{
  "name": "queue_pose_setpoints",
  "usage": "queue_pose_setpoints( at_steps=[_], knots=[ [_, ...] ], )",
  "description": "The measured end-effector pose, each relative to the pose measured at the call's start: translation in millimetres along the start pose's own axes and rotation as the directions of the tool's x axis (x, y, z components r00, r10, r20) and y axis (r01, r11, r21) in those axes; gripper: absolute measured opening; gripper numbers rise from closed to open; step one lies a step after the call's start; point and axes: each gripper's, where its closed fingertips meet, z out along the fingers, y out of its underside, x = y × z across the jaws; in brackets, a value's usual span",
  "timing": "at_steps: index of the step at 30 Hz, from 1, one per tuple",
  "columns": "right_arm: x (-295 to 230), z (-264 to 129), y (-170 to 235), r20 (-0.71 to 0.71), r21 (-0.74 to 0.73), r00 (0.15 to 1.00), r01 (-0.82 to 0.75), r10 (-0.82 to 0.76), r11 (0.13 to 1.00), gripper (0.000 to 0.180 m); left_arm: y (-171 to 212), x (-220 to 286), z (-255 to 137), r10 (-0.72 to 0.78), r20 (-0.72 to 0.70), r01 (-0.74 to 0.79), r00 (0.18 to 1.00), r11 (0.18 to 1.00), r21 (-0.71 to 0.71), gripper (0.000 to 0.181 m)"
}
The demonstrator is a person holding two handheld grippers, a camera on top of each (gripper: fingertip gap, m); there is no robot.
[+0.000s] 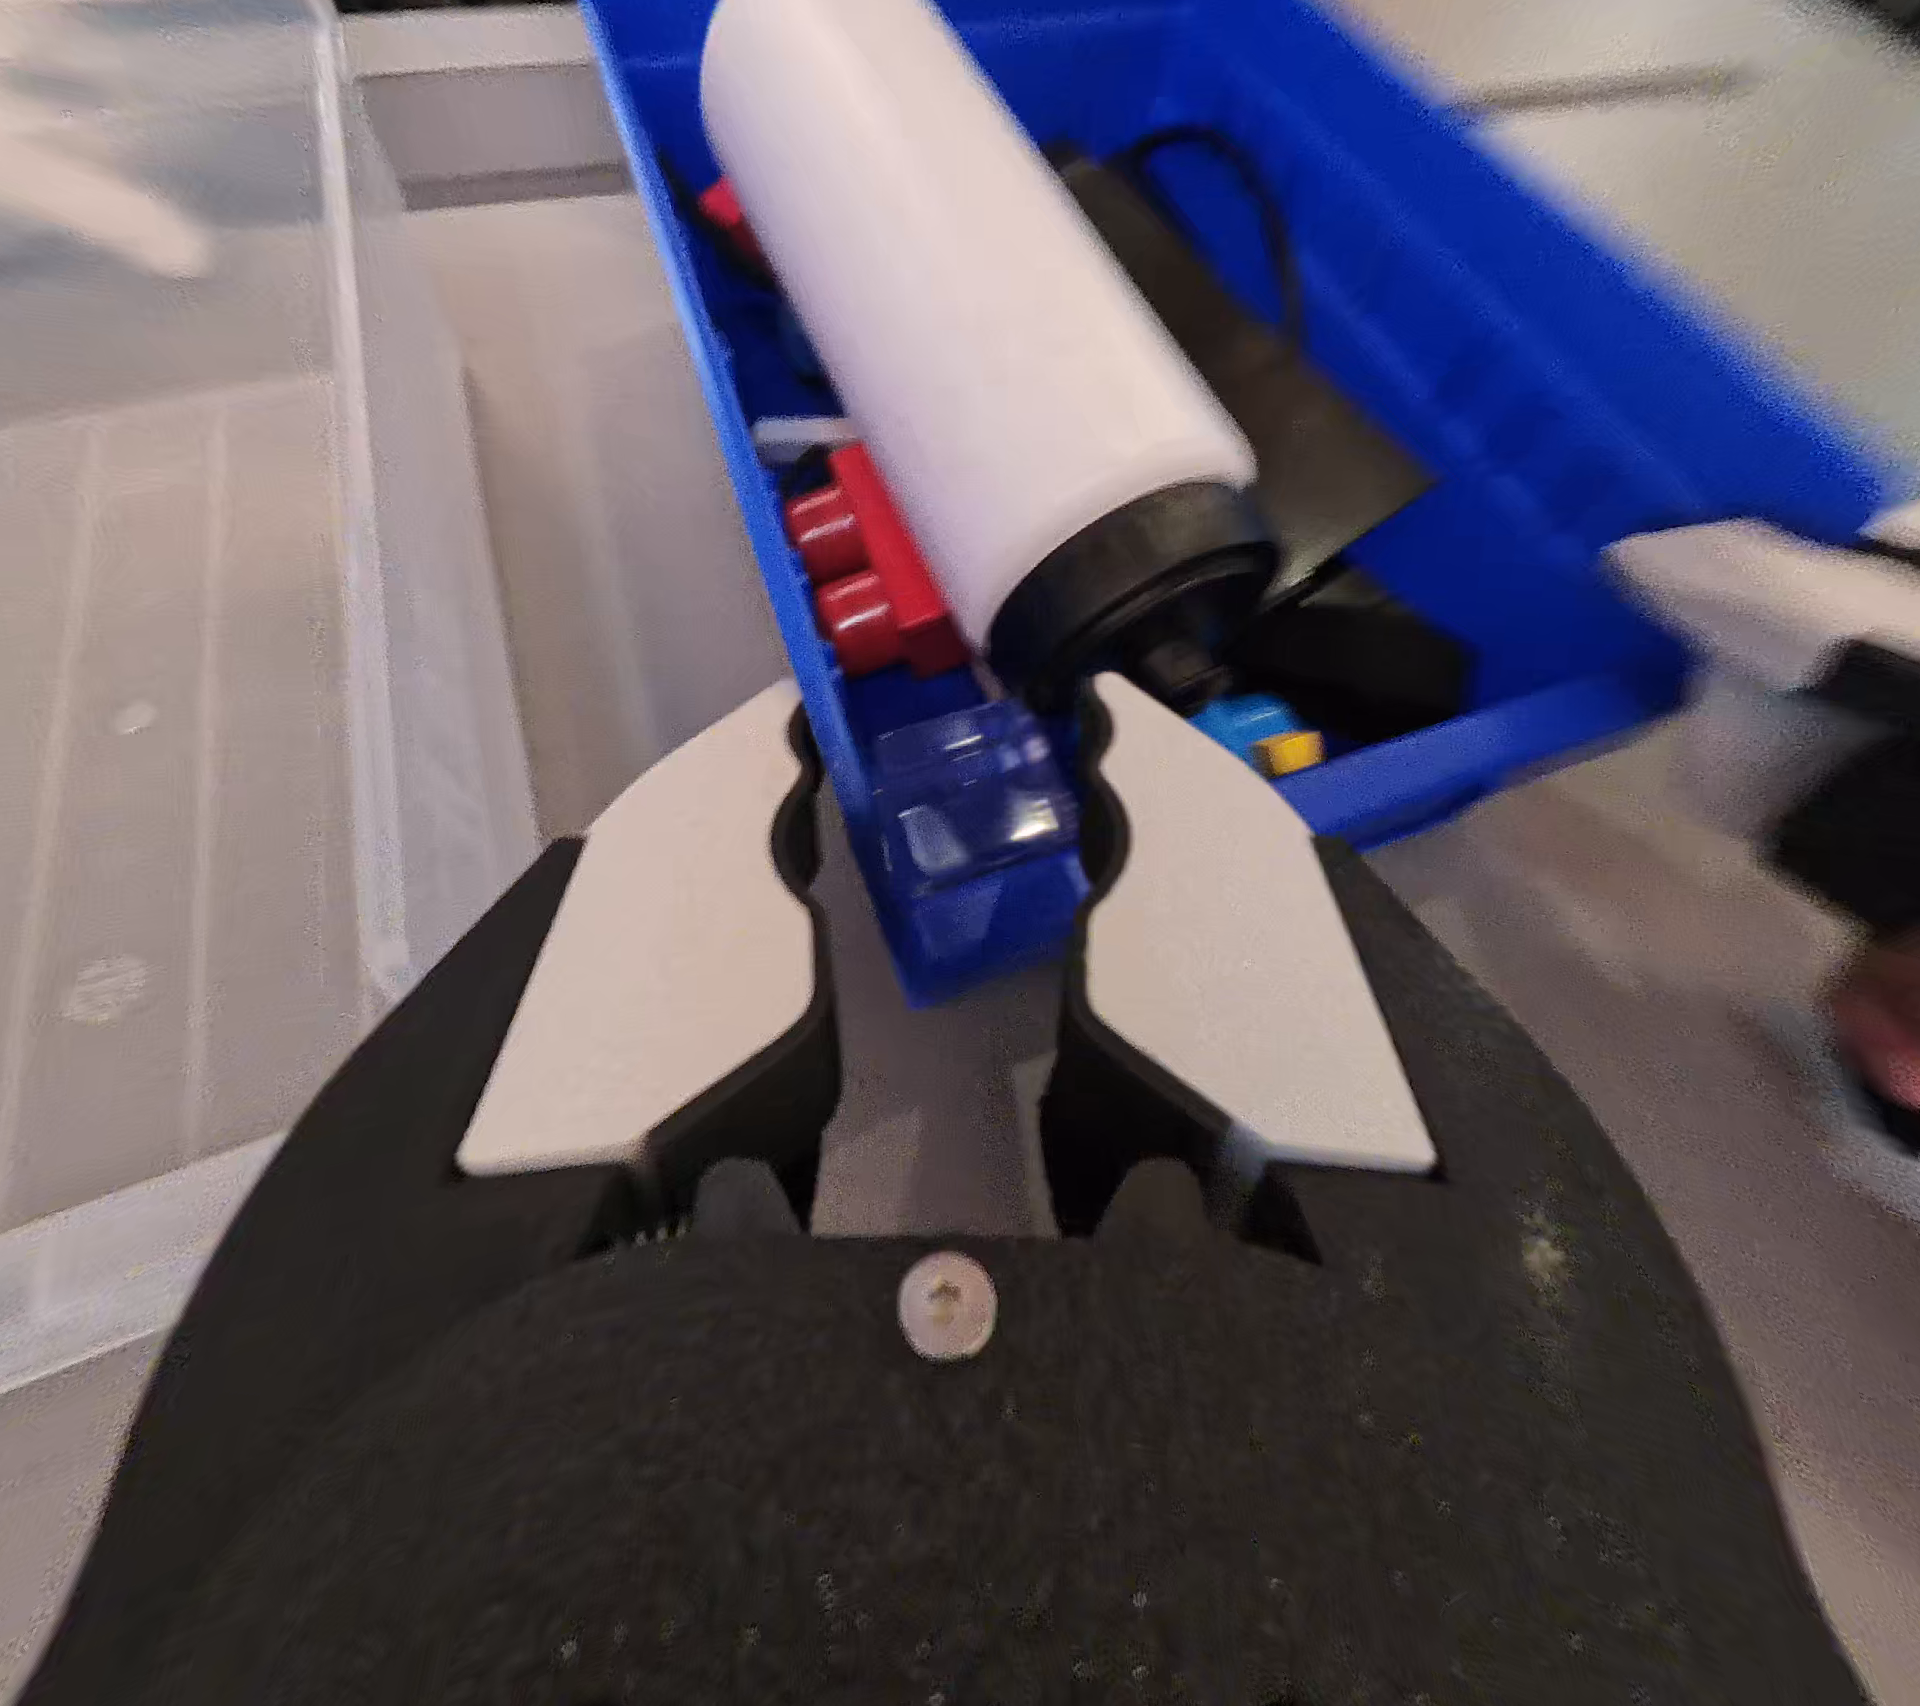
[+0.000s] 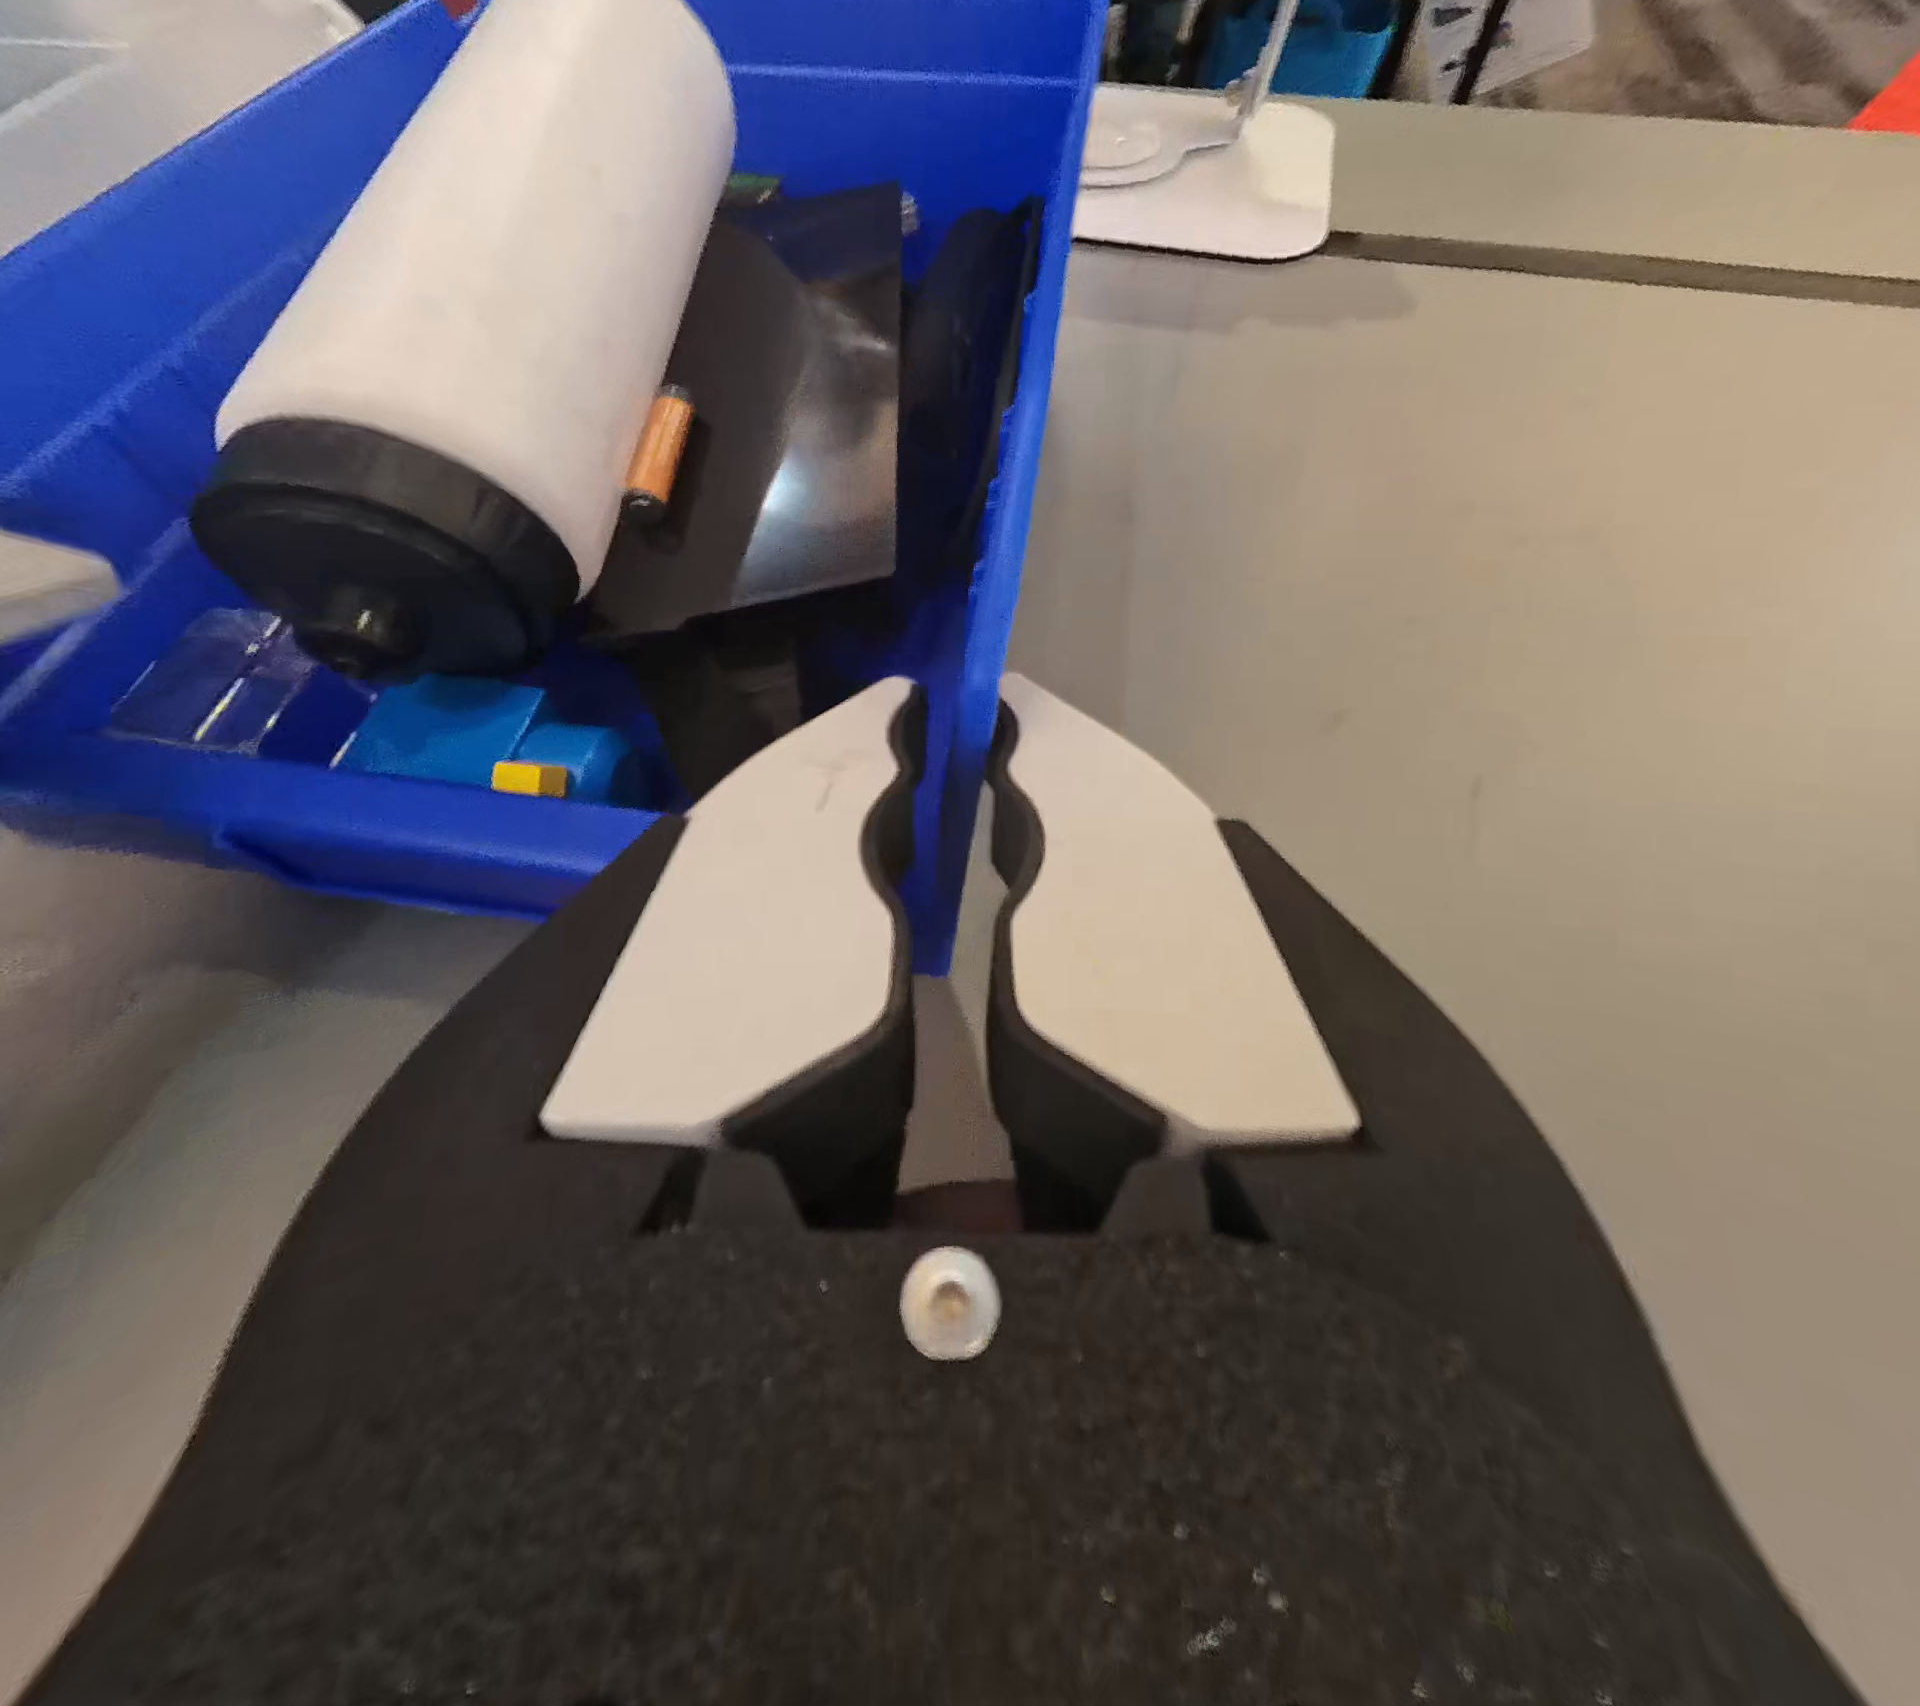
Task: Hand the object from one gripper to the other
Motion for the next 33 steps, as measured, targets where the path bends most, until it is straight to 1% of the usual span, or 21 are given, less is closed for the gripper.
queue_pose_setpoints(
  at_steps=[1,3,4,6,7,9,11,12,13,14,15,16,17,18,19,21,25,28,30,31,33],
  knots=[
    [-1,-2,-1,0.027,-0.003,0.999,0.025,-0.025,1.0,0.012,-8,5,-11,-0.042,-0.049,0.044,0.998,0.998,0.035,0.057],
    [-3,-13,-7,0.081,0.037,0.994,0.076,-0.078,0.996,0.023,-37,-1,-42,-0.061,-0.087,0.076,0.994,0.981,0.178,0.057],
    [-3,-20,-9,0.107,0.057,0.988,0.105,-0.111,0.993,0.03,-52,-17,-60,-0.05,-0.044,0.06,0.998,0.963,0.261,0.057],
    [2,-33,-9,0.1,0.088,0.981,0.156,-0.164,0.984,0.032,-71,-69,-97,-0.058,0.1,0.015,0.993,0.921,0.388,0.055],
    [4,-37,-10,0.093,0.105,0.979,0.171,-0.181,0.98,0.032,-72,-100,-112,-0.089,0.169,0.011,0.982,0.909,0.418,0.054],
    [0,-43,-16,0.099,0.15,0.973,0.193,-0.209,0.97,0.032,-53,-161,-127,-0.162,0.263,0.049,0.951,0.92,0.389,0.059],
    [-11,-49,-21,0.094,0.197,0.96,0.241,-0.264,0.95,0.033,-12,-217,-126,-0.211,0.366,0.117,0.907,0.958,0.261,0.071],
    [-20,-51,-21,0.097,0.215,0.95,0.271,-0.297,0.938,0.033,6,-236,-123,-0.229,0.387,0.158,0.893,0.966,0.207,0.075],
    [-31,-53,-19,0.11,0.231,0.938,0.297,-0.328,0.927,0.033,17,-245,-118,-0.239,0.361,0.189,0.902,0.967,0.169,0.073],
    [-45,-56,-16,0.136,0.24,0.927,0.311,-0.349,0.92,0.033,24,-247,-109,-0.244,0.314,0.213,0.918,0.968,0.13,0.073],
    [-62,-57,-11,0.177,0.238,0.919,0.309,-0.353,0.921,0.033,28,-245,-100,-0.239,0.269,0.221,0.933,0.971,0.095,0.064],
    [-83,-58,-3,0.239,0.224,0.909,0.291,-0.342,0.93,0.033,30,-246,-93,-0.231,0.269,0.217,0.935,0.973,0.08,0.061],
    [-108,-59,6,0.315,0.202,0.892,0.27,-0.324,0.941,0.033,32,-252,-90,-0.208,0.306,0.194,0.929,0.978,0.076,0.047],
    [-134,-59,15,0.393,0.175,0.867,0.257,-0.307,0.95,0.033,35,-259,-90,-0.171,0.355,0.162,0.919,0.985,0.057,0.018],
    [-159,-58,24,0.456,0.142,0.842,0.252,-0.289,0.957,0.033,38,-260,-90,-0.136,0.364,0.134,0.922,0.991,0.03,0.005],
    [-196,-50,32,0.502,0.066,0.829,0.249,-0.248,0.966,0.038,39,-257,-91,-0.179,0.33,0.178,0.927,0.983,0.034,0.003],
    [-232,-15,11,0.416,-0.013,0.9,0.149,-0.13,0.989,0.047,49,-237,-107,-0.237,0.284,0.242,0.929,0.97,0.019,0.003],
    [-237,9,12,0.294,-0.118,0.95,0.142,-0.102,0.983,0.026,62,-220,-128,-0.179,0.311,0.193,0.933,0.981,-0.017,0.003],
    [-243,13,15,0.306,-0.121,0.942,0.181,-0.137,0.976,0.026,72,-211,-145,-0.139,0.335,0.16,0.932,0.986,-0.037,0.003],
    [-251,10,15,0.352,-0.099,0.925,0.191,-0.145,0.977,0.03,75,-206,-151,-0.145,0.328,0.163,0.933,0.986,-0.03,0.003],
    [-253,5,12,0.363,-0.067,0.919,0.192,-0.155,0.979,0.027,82,-198,-163,-0.176,0.319,0.188,0.931,0.982,-0.008,0.004]
  ],
)
